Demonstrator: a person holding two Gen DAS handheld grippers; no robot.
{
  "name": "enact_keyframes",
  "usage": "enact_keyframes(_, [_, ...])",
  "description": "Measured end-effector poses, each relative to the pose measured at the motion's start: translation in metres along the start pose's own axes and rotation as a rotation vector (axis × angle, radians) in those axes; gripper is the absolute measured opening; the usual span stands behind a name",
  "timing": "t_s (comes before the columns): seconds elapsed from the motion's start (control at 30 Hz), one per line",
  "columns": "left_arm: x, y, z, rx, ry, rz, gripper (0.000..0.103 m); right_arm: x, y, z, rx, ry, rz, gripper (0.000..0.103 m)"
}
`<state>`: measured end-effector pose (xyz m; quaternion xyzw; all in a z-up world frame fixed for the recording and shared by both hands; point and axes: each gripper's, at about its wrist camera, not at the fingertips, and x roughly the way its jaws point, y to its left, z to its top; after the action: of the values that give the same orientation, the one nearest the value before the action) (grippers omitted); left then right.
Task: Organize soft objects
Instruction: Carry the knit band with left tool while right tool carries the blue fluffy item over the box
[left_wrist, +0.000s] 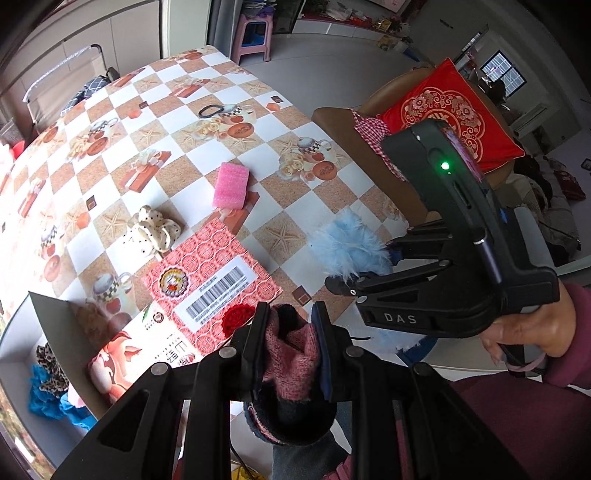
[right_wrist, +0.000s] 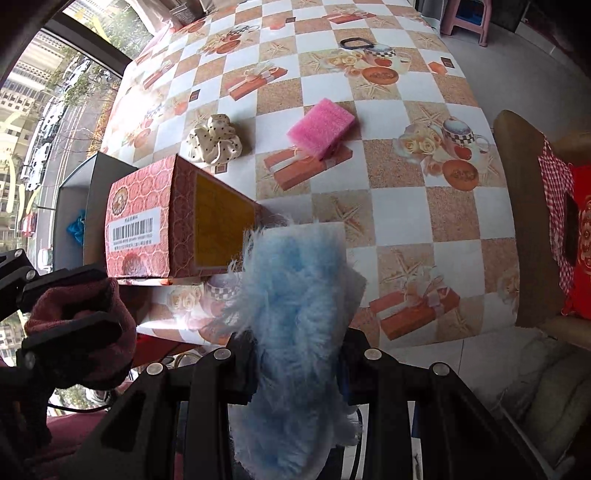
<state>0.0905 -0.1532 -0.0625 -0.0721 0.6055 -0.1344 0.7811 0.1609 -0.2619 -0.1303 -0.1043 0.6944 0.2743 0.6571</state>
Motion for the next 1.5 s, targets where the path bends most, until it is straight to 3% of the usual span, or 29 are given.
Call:
enact_keyframes(0.4, [-0.005, 0.066, -0.063, -0.269, 0.016, 0.053, 0.025, 0.020, 0.045, -0.014, -0.165, 0.079, 0.029, 0.034])
enact_keyframes(0.87, [-0.030, 0.120, -0.119, -0.547, -0.059, 0.117, 0.025, 0.038, 0.132, -0.028, -0.500, 0.158, 0.042, 0.034])
enact_keyframes(1.27, [-0.057, 0.164, -0.169, -0.793, -0.163, 0.183, 0.025, 0.035, 0.207, -0.001, -0.707, 0.145, 0.044, 0.034])
enact_keyframes(1.5, [-0.064, 0.188, -0.185, -0.877, -0.181, 0.228, 0.025, 0.030, 0.259, 0.018, -0.758, 0.118, 0.104, 0.034])
